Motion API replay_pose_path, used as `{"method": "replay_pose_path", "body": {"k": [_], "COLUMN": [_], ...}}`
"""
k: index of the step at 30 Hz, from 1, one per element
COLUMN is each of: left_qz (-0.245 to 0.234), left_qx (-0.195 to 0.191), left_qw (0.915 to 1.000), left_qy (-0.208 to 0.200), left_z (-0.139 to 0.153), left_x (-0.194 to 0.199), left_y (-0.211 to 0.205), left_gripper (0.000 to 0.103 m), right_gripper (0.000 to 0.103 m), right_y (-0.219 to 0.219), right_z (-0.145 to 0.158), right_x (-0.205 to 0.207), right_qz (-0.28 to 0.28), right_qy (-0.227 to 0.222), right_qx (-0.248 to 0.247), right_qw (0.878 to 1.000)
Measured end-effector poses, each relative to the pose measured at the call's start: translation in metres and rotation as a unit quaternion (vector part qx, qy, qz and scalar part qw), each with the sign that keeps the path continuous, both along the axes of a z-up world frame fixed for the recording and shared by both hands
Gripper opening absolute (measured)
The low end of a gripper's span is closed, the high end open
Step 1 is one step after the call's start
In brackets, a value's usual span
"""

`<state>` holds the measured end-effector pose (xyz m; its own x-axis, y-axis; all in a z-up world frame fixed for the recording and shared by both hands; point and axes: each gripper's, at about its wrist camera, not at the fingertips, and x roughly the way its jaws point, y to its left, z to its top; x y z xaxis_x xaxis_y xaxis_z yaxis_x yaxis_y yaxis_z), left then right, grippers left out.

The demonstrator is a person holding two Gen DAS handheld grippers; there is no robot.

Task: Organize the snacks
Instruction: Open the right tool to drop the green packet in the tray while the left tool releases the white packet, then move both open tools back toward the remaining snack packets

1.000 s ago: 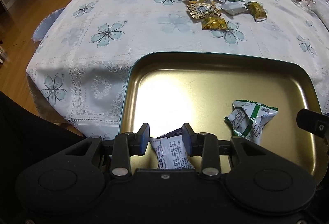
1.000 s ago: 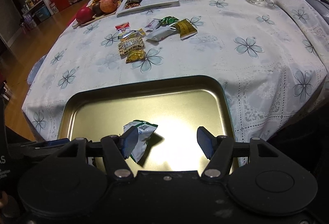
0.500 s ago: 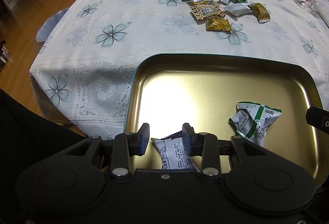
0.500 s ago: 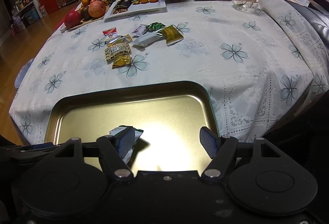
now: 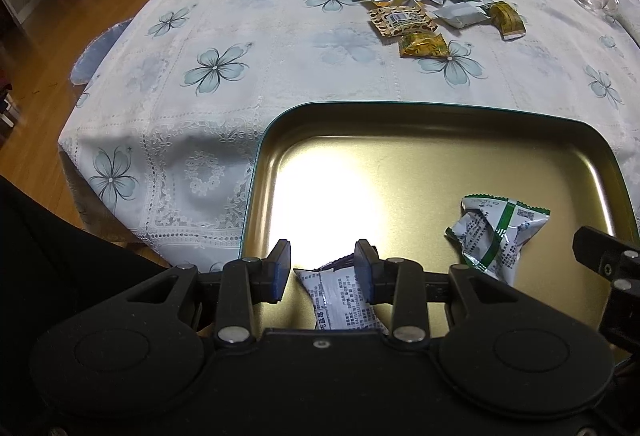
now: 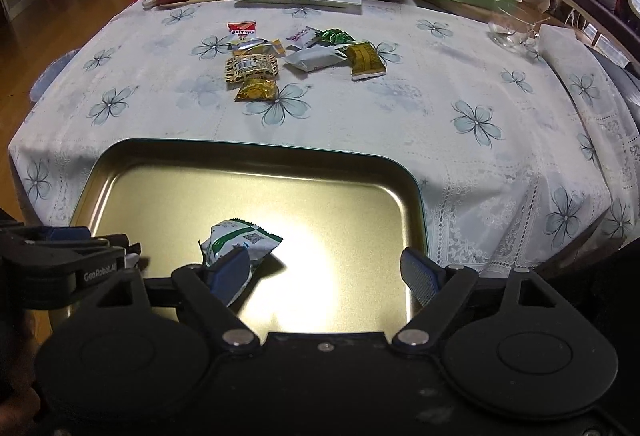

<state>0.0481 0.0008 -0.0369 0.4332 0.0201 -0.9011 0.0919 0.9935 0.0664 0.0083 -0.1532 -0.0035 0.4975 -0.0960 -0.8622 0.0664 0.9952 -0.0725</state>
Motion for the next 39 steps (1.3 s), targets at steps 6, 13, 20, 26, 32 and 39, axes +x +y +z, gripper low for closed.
{"method": "replay_pose_path", "body": {"k": [6,13,20,26,32,39], "left_qz": [0.002,0.002,0.000,-0.011,-0.007,0.000], "left_qx": [0.001,0.003,0.005,0.016,-0.002,0.041], "left_qw": [1.0000,1.0000,1.0000,0.9996,0.9987,0.9943], "left_qy": [-0.001,-0.003,-0.006,-0.021,-0.051,-0.099], "left_z": [0.000,0.001,0.002,0.015,0.048,0.080], "left_x": [0.001,0.001,0.000,0.003,0.033,0.090], "left_y": [0.000,0.000,-0.001,-0.005,-0.006,-0.010], "left_gripper": [0.045,0.045,0.045,0.045,0.046,0.046], "right_gripper": [0.102,0.103,0.099,0.098,0.098,0.103], "right_y": [-0.009,-0.016,-0.014,-0.002,-0.003,-0.001], "right_z": [0.003,0.003,0.002,0.008,0.035,0.061], "right_x": [0.000,0.001,0.000,0.011,0.048,0.125], "right_qz": [-0.017,-0.025,-0.072,-0.021,-0.021,-0.029], "right_qy": [-0.003,0.007,0.001,0.014,0.000,0.033], "right_qx": [0.022,0.070,0.049,-0.022,-0.059,-0.150], "right_qw": [1.000,0.997,0.996,0.999,0.998,0.988]}}
